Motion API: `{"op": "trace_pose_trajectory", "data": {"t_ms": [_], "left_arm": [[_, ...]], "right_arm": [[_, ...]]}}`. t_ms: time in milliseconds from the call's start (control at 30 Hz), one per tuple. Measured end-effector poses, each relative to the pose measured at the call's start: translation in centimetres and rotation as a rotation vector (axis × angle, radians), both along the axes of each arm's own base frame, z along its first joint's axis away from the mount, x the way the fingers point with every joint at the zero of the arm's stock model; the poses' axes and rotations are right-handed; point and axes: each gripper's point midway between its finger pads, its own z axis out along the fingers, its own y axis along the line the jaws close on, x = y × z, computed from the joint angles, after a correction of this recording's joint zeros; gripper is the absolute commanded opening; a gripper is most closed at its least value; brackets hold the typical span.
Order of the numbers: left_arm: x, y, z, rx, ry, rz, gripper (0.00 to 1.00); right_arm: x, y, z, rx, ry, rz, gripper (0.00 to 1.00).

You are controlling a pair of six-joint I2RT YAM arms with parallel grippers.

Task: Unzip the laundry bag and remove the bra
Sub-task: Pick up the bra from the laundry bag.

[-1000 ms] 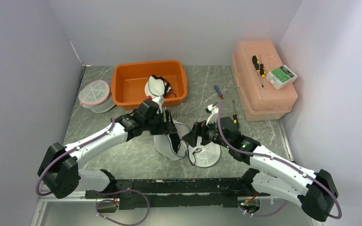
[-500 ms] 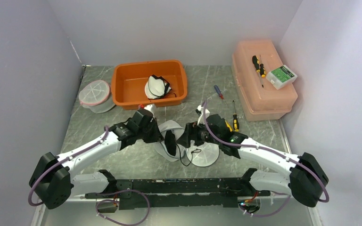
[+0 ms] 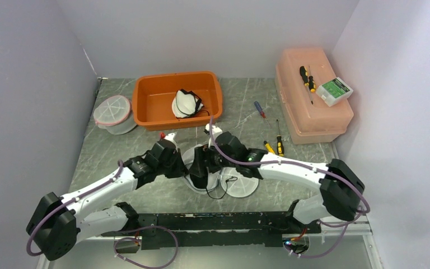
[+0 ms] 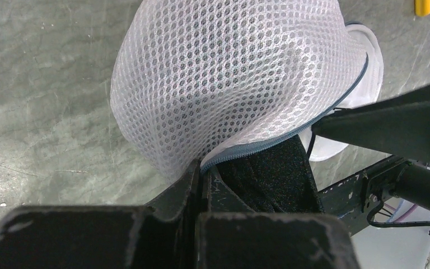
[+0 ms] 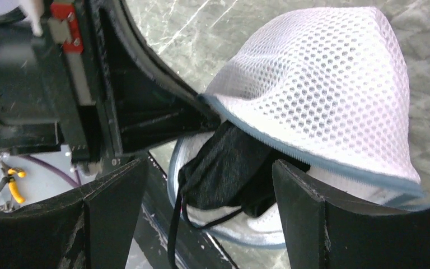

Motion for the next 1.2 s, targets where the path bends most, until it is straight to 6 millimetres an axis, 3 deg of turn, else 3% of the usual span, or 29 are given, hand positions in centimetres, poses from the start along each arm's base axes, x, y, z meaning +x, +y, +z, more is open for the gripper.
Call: {"op": "trace_pose_trajectory", "data": {"t_ms": [233,433,567,667,733,900,967,1033,1133,1200], "left_arm": [[-0.3,0.0,0.0,-0.032,-0.027,-0.005,0.03],[-0.3,-0.2,0.4,-0.057,-0.041,-0.014,0.03],[-0.4,-0.4,0.6,-0.07,-0.044,-0.019,0.03],[-0.4,-0.5,0.7,-0.079,-0.048,-0.023,0.03],[-0.5,-0.4,0.5,-0.081,-0.048,-0.024,0.02],[-0.6,-0.4,0.4,-0.082,-0.048,-0.025,0.03],[-0.7,-0.3,0.3,-0.083,-0.048,-0.026,0.03],[-0.8,-0.3,0.1,-0.085,-0.045,-0.025,0.03],[-1.0,-0.3,-0.1,-0.092,-0.044,-0.029,0.03],[-1.1,-0.3,-0.1,-0.095,-0.042,-0.03,0.03]], "right_arm": [[-0.5,1.6,-2.4,-0.105,0.028,0.015,0.69],[-1.3,1.1,-4.2,-0.195,0.052,0.02,0.69],[-1.4,1.0,-4.5,-0.227,0.05,0.01,0.52],[-1.3,0.9,-4.6,-0.232,0.047,0.002,0.47],[-1.3,0.9,-4.6,-0.233,0.047,-0.004,0.49],[-1.0,0.8,-4.6,-0.234,0.046,-0.029,0.7],[-0.9,0.8,-4.6,-0.234,0.046,-0.039,0.7],[-0.8,0.7,-4.6,-0.233,0.046,-0.048,0.63],[-0.8,0.7,-4.6,-0.233,0.046,-0.051,0.42],[-0.8,0.7,-4.5,-0.23,0.051,-0.056,0.35]]}}
